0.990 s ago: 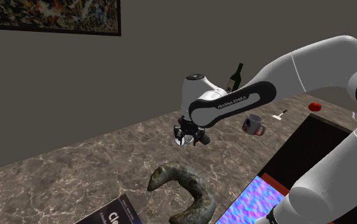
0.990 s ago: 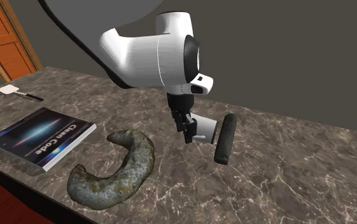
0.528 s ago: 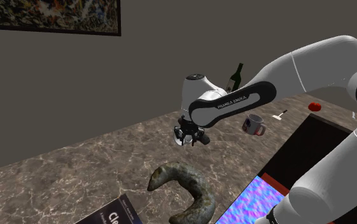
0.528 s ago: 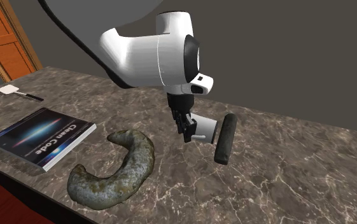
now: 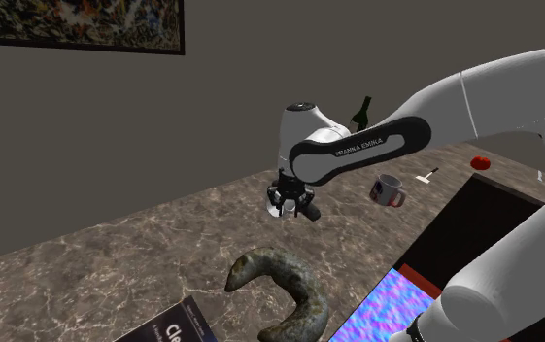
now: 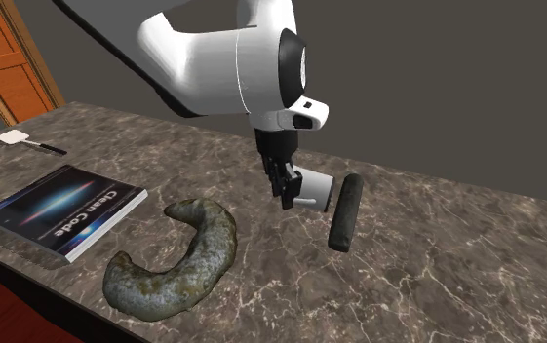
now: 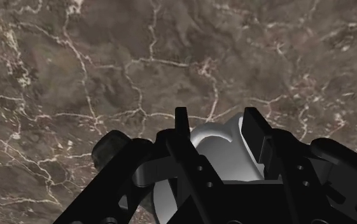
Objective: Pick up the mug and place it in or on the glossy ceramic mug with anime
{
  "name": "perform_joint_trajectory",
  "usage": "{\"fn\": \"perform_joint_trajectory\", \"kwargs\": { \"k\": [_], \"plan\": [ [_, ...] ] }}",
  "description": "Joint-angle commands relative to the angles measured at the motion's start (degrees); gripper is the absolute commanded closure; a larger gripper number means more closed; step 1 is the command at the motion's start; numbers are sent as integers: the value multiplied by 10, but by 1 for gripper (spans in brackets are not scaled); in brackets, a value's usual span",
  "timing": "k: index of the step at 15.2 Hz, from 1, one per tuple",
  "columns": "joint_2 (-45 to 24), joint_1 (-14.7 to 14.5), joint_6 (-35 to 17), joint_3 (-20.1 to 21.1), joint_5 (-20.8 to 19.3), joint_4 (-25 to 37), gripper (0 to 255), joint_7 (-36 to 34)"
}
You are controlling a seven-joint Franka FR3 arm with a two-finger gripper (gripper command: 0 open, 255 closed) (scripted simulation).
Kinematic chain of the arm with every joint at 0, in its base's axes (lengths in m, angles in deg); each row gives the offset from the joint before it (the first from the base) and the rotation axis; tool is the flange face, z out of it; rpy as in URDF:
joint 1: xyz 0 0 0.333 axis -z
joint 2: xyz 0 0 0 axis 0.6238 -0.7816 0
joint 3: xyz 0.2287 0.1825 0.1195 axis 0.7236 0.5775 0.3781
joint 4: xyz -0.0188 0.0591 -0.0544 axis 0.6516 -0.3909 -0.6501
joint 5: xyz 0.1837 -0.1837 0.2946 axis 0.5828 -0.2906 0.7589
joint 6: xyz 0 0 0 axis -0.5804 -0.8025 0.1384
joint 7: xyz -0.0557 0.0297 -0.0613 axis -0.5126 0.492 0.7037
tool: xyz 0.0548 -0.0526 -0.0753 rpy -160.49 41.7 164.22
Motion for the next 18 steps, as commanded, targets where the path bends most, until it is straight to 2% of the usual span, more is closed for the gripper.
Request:
{"fn": "perform_joint_trajectory", "kwargs": {
  "k": [1, 18],
  "plan": [
    [8, 0, 15, -1, 5, 8, 255, 5],
    [65, -2, 147, -12, 31, 89, 255, 36]
  ]
}}
